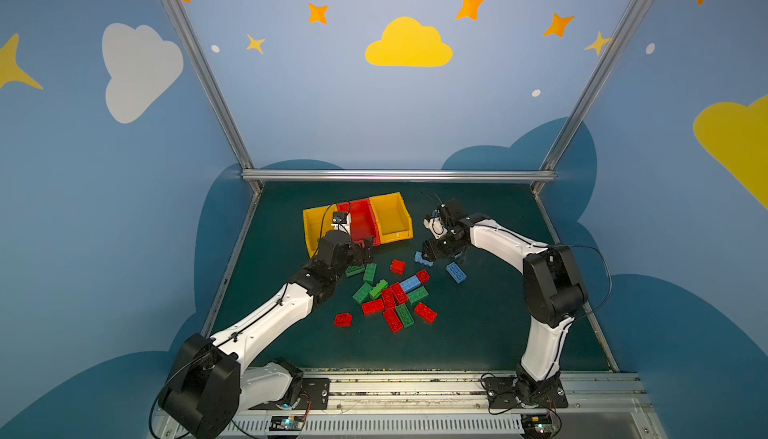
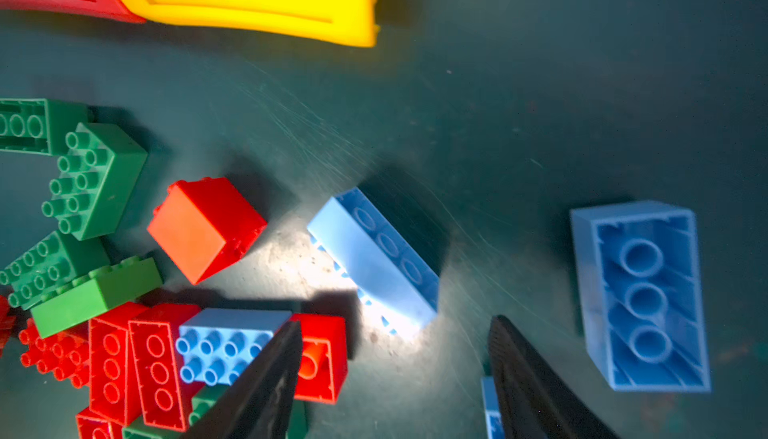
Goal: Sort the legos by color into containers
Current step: 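Grasp a light-blue brick with the right gripper while the left arm nears the bins, then carry the light-blue brick with the right gripper and drop it into the red bin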
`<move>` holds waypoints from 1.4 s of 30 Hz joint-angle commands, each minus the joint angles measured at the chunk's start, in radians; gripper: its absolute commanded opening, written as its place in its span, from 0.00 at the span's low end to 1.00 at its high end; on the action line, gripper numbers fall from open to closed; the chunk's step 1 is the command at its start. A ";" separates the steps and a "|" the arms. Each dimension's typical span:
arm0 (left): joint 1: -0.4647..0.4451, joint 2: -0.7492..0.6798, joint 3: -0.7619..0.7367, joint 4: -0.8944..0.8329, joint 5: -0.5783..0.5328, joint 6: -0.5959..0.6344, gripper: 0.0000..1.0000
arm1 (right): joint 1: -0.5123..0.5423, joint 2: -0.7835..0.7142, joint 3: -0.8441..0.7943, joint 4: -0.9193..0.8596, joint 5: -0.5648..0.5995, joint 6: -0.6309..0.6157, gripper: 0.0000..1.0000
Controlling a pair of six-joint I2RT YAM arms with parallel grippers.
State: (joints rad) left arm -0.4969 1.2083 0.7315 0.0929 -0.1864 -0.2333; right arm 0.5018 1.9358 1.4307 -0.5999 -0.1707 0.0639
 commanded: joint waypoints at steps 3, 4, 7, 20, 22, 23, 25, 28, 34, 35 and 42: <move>0.001 -0.014 -0.010 -0.029 -0.059 -0.031 1.00 | 0.026 0.076 0.097 -0.043 -0.004 -0.030 0.62; 0.000 -0.013 -0.008 -0.033 -0.070 -0.032 1.00 | 0.029 0.088 0.108 -0.052 -0.001 -0.030 0.61; 0.001 -0.016 -0.006 -0.049 -0.102 -0.040 1.00 | 0.037 0.117 0.133 -0.080 0.008 -0.035 0.57; 0.008 0.005 -0.010 -0.035 -0.114 -0.030 1.00 | 0.057 0.143 0.112 -0.131 0.066 -0.044 0.40; 0.011 0.020 -0.001 -0.029 -0.113 -0.024 1.00 | 0.059 0.149 0.115 -0.137 0.069 -0.046 0.37; 0.012 0.025 0.002 -0.027 -0.111 -0.022 1.00 | 0.058 0.152 0.114 -0.138 0.072 -0.046 0.36; 0.015 0.038 0.010 -0.024 -0.107 -0.022 1.00 | 0.059 0.155 0.116 -0.136 0.083 -0.044 0.35; 0.021 0.055 0.018 -0.023 -0.100 -0.022 1.00 | 0.058 0.165 0.130 -0.142 0.097 -0.044 0.30; 0.032 0.067 0.029 -0.021 -0.094 -0.018 1.00 | 0.058 0.155 0.157 -0.178 0.112 -0.042 0.18; 0.034 0.066 0.030 -0.022 -0.093 -0.018 1.00 | 0.059 0.148 0.163 -0.187 0.113 -0.042 0.18; 0.061 0.058 0.035 -0.039 -0.085 -0.016 1.00 | 0.060 0.092 0.264 -0.263 0.109 -0.047 0.18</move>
State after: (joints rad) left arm -0.4488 1.2751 0.7387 0.0624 -0.2764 -0.2615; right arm 0.5545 2.0838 1.6287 -0.8062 -0.0647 0.0208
